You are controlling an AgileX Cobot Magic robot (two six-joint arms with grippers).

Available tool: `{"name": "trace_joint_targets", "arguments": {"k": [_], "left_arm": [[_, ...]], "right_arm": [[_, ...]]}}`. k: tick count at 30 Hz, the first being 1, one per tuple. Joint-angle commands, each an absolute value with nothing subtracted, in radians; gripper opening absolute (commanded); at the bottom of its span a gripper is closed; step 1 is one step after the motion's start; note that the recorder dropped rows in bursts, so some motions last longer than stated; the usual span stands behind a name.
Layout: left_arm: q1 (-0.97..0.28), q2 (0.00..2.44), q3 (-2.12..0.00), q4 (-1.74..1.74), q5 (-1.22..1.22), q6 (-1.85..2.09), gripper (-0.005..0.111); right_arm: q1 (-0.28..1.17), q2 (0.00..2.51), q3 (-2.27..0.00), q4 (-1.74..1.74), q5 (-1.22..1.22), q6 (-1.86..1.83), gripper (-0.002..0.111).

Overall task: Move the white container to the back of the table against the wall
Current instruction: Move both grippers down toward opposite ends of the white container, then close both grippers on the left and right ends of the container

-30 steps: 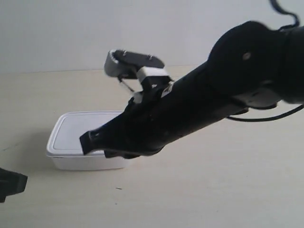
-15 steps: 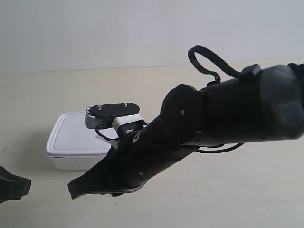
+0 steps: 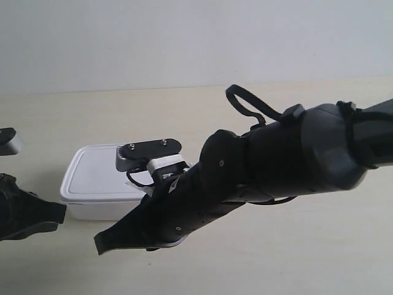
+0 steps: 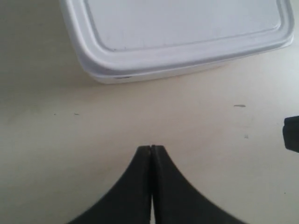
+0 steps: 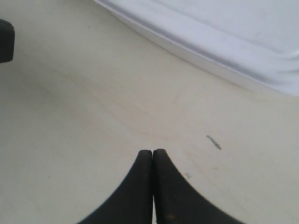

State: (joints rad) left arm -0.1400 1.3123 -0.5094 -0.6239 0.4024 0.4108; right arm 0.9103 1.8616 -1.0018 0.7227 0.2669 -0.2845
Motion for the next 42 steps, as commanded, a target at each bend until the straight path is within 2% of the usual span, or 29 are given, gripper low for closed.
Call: {"name": "trace_joint_targets", "arguments": {"k": [1,15,42], "left_arm": [[-0.139,1.372,-0.538,-0.646,0.381,0.419,0.000],[-0.139,1.502,-0.543,-0.694,0.199,0.442,0.000],[-0.141,1.681,-0.722,-0.694,0.194,0.479,0.000]], "right_arm": [[0.874,1.900,-1.045,0.717,0.278,-0.284,0.000],[0.791,2.019,-1.190,0.724,0.374,-0.260,0.000],[0.698,2.076,-1.209,0.720,0.321,-0.245,0.000]]}}
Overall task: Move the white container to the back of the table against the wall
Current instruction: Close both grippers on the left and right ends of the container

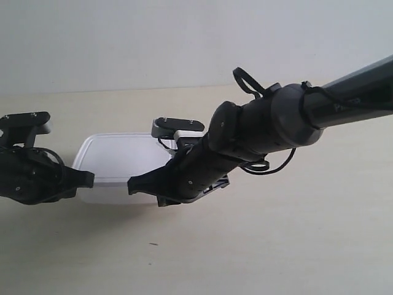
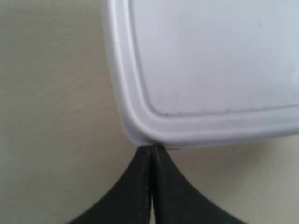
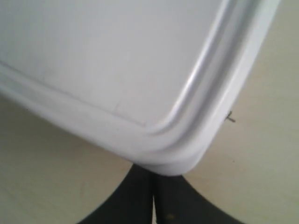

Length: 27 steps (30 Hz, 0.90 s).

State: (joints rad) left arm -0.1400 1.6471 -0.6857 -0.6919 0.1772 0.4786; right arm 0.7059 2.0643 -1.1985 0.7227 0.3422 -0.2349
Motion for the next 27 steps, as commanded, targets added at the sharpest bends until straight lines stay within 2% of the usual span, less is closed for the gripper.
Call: {"name": "trace_joint_targets", "arguments": {"k": [1,11,27], "left_arm": [[-0.141,1.691,-0.731,-0.694,0.199,0.479,0.000],[-0.226,1.739,-0.777,-0.694,0.150,0.494,0.000],[-0.229,1.864,-0.906,-0.700,0.124,0.494,0.000]], "right_arm": [[0.698,2.084,-1.218,0.715,0.323,-0.245,0.000],[0.661,2.153,-1.342,0.697,0.371,-0.241,0.000],[0.610,2.216,-1.459,0.668,0.409,-0.241,0.000]]}}
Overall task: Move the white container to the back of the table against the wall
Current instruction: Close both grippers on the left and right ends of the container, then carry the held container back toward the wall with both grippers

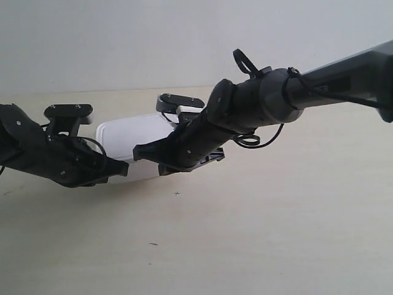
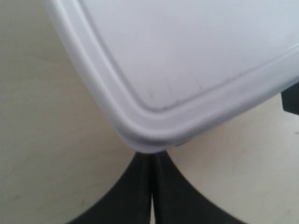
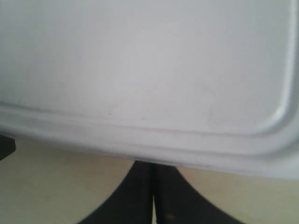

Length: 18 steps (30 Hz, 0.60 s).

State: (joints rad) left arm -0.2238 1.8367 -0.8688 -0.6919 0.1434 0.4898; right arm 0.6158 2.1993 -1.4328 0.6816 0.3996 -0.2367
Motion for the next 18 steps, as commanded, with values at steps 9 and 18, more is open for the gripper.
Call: {"name": "trace_joint_targets", "arguments": {"k": [9,18], "left_arm": [[-0.229,1.898,-0.942,-0.689,0.075,0.503,0.000],[-0.229,1.950,-1.018,-0.681,0.081,0.503,0.000]], "right_arm": [[0.603,2.225,-1.464,0.601,0.377,-0.238,0.000],[0.571,2.268,-1.536,0.553,0.383,-0.236,0.000]]}}
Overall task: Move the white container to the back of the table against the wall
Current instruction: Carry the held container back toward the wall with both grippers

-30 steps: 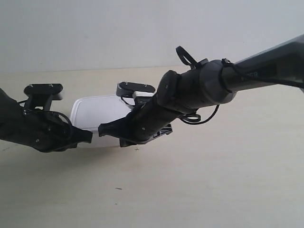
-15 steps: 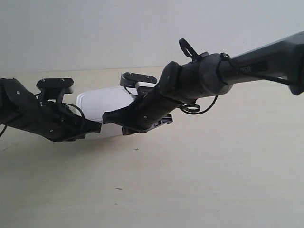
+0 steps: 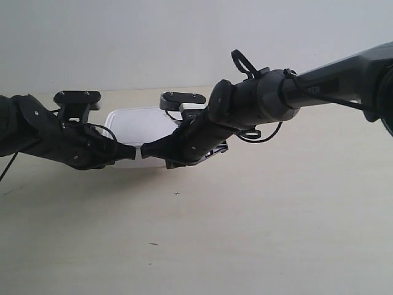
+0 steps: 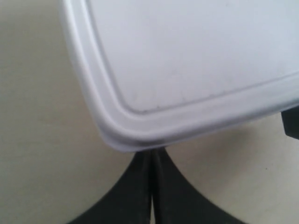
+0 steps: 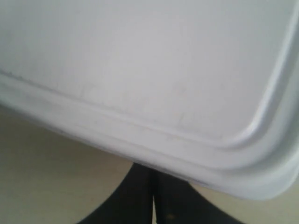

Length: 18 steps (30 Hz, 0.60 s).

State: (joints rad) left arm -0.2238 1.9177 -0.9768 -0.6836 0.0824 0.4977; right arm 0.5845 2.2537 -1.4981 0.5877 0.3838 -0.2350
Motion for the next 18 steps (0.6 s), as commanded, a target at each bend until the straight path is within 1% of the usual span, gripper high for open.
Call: {"name": "trace_joint_targets", "arguments": {"k": [1,7,18], "left_arm": [[-0.229,1.960,-1.031,-0.681,0.081,0.503,0.000],[-0.229,1.999,-1.096,-0.671,0.062,0.505,0.000],[-0.229,2.074,-1.177,-0.656,0.052,0.507,0.000]], "right_arm": [[0.569,2.268,-1.543,0.535,0.378,-0.236,0.000],[0.546,2.271,-1.580,0.511,0.364,-0.236,0.000],[0.532,2.361,-1.709,0.451,0.412,-0.233,0.000]]}}
